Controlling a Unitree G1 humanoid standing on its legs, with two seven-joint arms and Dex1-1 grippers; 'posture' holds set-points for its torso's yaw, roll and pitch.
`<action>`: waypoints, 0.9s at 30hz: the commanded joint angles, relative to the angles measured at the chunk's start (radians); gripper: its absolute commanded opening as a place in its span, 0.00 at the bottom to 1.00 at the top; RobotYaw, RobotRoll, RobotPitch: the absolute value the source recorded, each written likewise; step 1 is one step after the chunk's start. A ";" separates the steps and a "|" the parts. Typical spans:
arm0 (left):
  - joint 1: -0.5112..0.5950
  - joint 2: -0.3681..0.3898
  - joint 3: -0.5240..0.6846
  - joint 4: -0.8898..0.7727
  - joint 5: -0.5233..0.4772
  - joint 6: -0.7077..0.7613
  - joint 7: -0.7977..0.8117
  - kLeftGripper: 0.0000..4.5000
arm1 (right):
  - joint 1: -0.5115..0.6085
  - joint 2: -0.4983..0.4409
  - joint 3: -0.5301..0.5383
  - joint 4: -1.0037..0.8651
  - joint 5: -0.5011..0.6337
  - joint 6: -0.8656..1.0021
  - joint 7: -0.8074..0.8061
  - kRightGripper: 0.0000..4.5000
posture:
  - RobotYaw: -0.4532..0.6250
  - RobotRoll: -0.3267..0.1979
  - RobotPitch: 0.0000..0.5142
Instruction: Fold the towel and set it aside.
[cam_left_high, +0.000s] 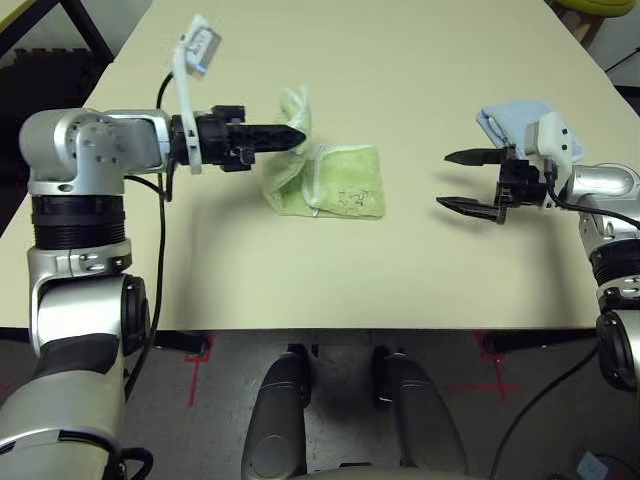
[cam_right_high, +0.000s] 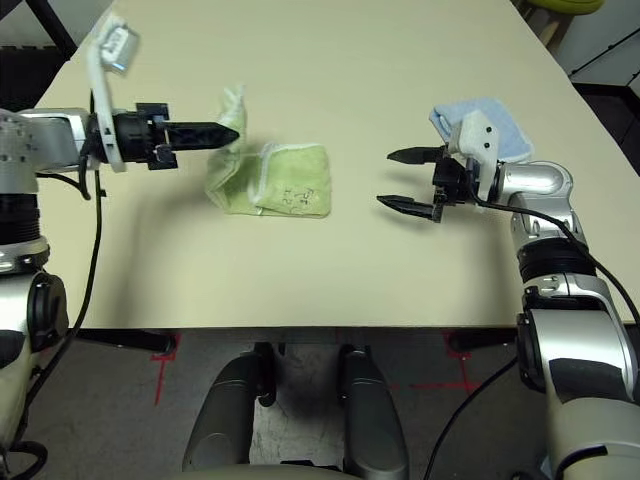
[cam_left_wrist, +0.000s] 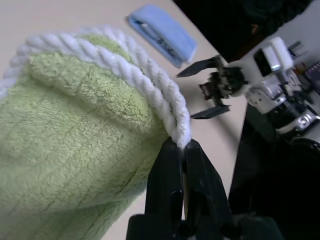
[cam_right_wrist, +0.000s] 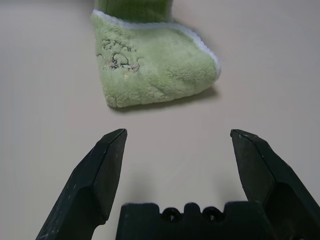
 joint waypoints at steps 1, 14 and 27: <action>-0.011 -0.041 -0.058 0.030 0.032 -0.055 -0.011 0.00 | -0.004 -0.009 0.002 0.011 -0.002 -0.007 -0.003 1.00 | 0.43 0.62 0.37; -0.012 -0.152 -0.157 0.147 0.141 -0.188 -0.019 0.00 | -0.002 -0.003 0.006 0.008 -0.002 -0.013 -0.005 1.00 | 0.43 0.62 0.38; 0.013 -0.176 -0.244 0.174 0.214 -0.236 -0.094 0.11 | -0.001 0.002 0.009 0.008 -0.005 -0.017 -0.011 1.00 | 0.43 0.62 0.38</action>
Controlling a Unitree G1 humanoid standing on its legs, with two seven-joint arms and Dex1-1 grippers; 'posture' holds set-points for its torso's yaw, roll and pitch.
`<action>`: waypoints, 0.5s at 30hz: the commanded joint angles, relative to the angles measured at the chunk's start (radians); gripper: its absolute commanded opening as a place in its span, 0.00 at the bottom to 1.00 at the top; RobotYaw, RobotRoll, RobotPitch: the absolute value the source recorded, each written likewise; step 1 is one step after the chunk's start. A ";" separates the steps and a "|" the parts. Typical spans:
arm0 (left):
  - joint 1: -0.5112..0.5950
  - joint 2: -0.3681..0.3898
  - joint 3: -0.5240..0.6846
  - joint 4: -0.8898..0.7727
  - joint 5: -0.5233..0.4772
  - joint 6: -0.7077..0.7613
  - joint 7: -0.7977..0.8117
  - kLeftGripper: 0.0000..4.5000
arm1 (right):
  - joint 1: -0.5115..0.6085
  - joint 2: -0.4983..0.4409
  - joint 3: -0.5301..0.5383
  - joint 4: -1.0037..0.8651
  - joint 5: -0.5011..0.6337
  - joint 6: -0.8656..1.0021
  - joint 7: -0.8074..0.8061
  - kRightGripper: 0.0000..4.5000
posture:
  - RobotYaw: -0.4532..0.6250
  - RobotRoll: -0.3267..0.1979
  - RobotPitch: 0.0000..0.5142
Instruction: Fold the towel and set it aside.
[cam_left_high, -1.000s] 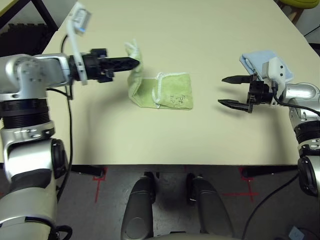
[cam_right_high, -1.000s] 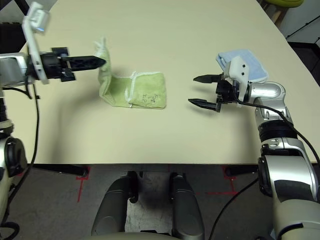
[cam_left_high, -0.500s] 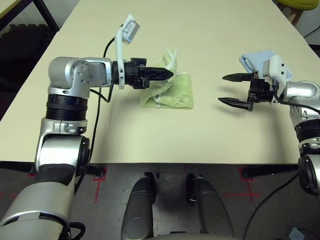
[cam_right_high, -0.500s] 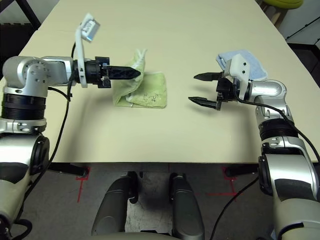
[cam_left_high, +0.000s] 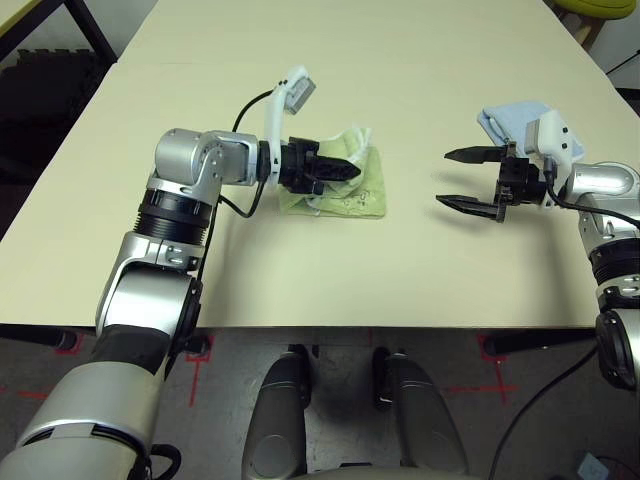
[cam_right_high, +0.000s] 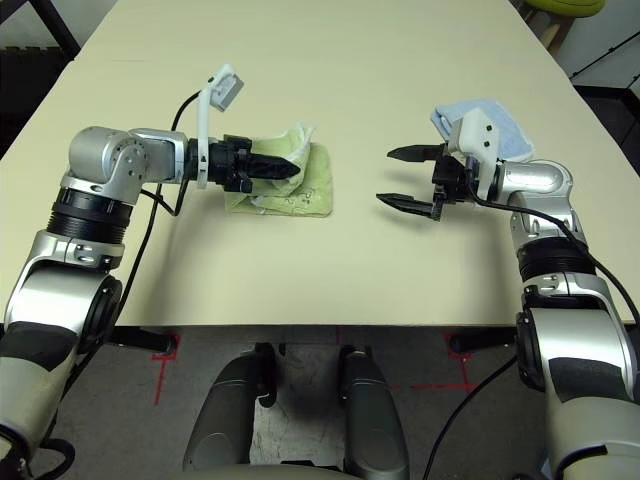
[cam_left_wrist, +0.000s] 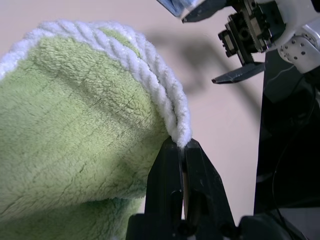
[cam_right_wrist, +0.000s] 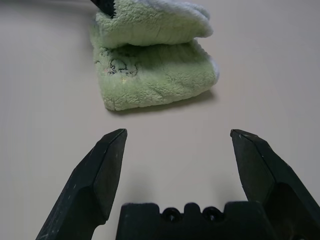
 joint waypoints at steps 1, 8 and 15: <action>0.008 -0.016 -0.004 -0.003 0.015 -0.017 -0.008 0.14 | 0.003 0.000 0.008 0.007 -0.004 -0.009 -0.001 1.00 | 0.43 0.62 0.38; -0.003 -0.017 0.089 -0.106 -0.096 0.097 -0.037 0.66 | -0.001 0.007 0.010 0.015 -0.007 -0.010 -0.005 1.00 | 0.44 0.62 0.38; 0.046 0.136 0.061 -0.213 -0.147 0.077 -0.223 0.99 | -0.035 0.031 0.011 0.046 -0.010 -0.013 -0.009 1.00 | 0.44 0.62 0.38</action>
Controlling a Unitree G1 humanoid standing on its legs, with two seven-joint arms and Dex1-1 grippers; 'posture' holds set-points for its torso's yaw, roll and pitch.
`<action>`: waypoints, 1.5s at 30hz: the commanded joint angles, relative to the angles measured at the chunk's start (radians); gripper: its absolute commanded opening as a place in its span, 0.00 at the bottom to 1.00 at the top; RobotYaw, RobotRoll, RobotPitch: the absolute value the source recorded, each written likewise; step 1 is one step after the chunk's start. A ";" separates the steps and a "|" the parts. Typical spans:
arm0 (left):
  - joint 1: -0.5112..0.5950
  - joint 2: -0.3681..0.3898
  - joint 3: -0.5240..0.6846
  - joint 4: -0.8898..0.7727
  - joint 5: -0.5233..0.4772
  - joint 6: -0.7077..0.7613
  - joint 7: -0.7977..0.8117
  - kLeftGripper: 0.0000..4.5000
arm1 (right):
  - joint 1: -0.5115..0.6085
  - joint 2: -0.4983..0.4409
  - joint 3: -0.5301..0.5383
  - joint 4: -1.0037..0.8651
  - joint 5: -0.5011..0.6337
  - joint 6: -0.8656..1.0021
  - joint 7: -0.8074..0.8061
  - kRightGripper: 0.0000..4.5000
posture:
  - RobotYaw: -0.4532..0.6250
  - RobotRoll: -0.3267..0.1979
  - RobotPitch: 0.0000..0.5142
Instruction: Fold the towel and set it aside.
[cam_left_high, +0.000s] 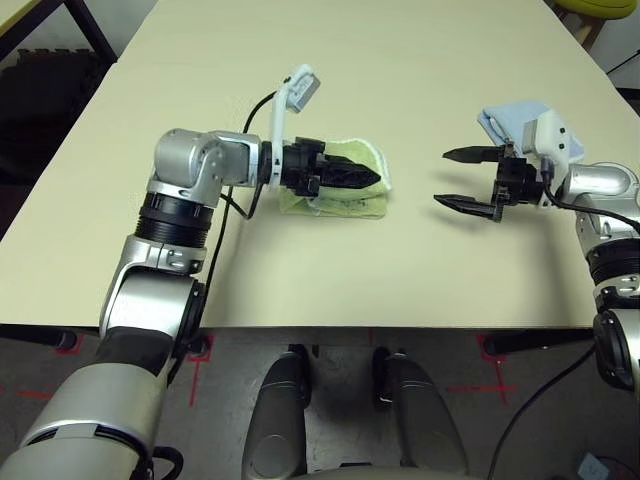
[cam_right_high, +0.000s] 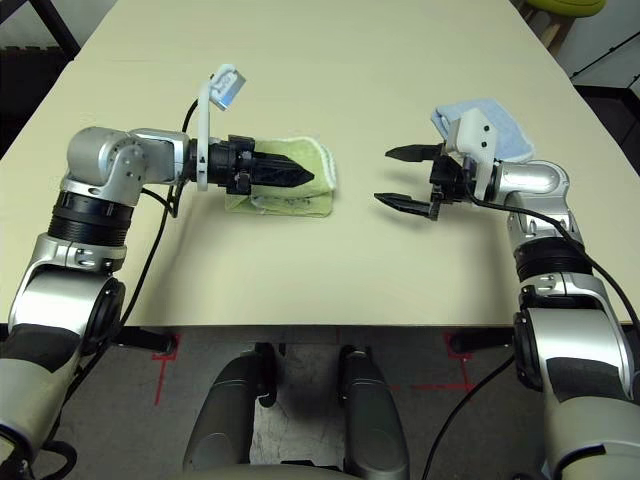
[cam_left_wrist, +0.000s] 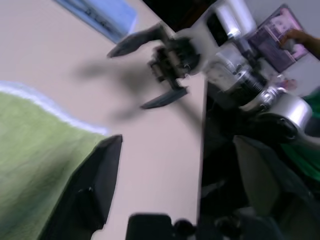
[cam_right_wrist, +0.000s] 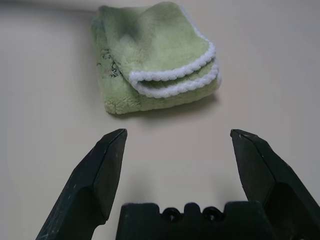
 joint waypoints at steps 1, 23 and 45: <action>0.050 0.082 -0.037 -0.030 0.003 -0.106 -0.140 0.99 | -0.021 0.015 0.000 0.027 0.006 0.004 -0.009 1.00 | 0.44 0.62 0.38; 0.086 0.104 -0.027 0.461 0.299 -0.985 -0.481 1.00 | 0.004 0.084 -0.005 -0.045 0.064 0.148 0.021 0.59 | 0.42 0.62 0.38; 0.050 0.078 0.008 0.677 0.421 -1.313 -0.443 1.00 | 0.041 0.097 -0.001 -0.125 0.068 0.189 0.015 0.00 | 0.42 0.62 0.37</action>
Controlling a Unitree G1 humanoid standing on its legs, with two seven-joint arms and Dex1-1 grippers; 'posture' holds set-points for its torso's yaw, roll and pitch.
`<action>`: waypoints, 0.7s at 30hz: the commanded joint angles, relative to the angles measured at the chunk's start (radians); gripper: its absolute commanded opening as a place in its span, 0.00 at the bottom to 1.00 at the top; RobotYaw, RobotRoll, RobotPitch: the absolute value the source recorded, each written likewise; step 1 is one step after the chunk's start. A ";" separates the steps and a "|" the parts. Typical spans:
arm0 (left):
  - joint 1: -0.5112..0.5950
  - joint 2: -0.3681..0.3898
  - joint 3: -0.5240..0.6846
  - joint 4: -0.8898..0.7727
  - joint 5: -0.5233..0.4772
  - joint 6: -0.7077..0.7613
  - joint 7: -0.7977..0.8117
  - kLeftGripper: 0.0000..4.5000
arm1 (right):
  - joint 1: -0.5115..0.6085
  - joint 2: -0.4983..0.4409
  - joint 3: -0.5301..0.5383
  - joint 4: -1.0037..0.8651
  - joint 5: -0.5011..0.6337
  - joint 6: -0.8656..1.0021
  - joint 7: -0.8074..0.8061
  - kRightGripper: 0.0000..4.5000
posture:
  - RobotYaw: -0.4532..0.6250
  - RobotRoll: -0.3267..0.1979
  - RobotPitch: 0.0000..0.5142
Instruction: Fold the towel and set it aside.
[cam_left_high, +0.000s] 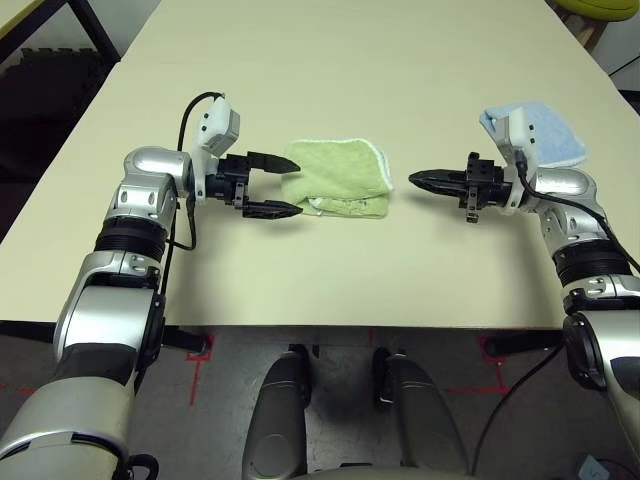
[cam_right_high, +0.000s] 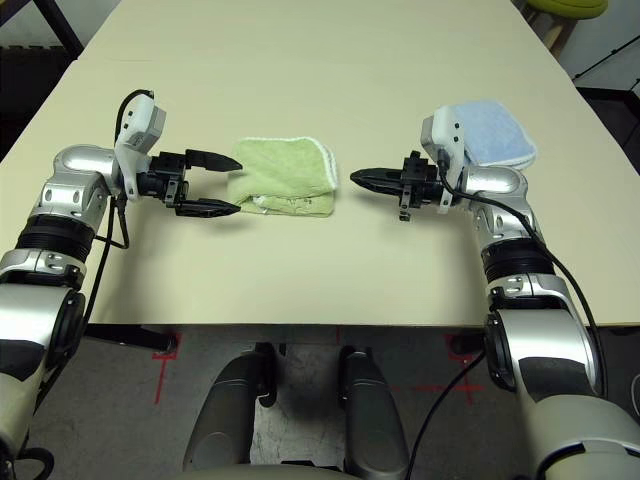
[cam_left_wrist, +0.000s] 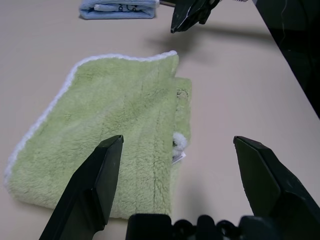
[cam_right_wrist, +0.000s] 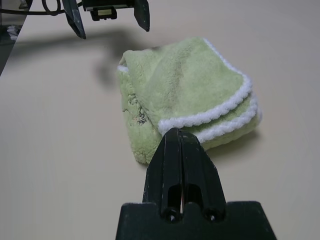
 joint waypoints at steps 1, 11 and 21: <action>-0.019 -0.001 0.015 0.042 0.027 -0.029 0.012 1.00 | 0.013 -0.006 0.004 -0.014 0.010 0.006 0.001 0.00 | 0.42 0.62 0.37; -0.047 -0.019 0.066 0.083 0.012 -0.019 0.035 0.80 | 0.009 -0.004 0.001 -0.015 0.012 0.009 -0.006 0.00 | 0.42 0.62 0.37; -0.069 -0.053 0.092 0.085 0.011 0.003 0.037 0.80 | -0.024 0.029 -0.007 -0.012 0.038 0.040 -0.053 0.00 | 0.42 0.62 0.38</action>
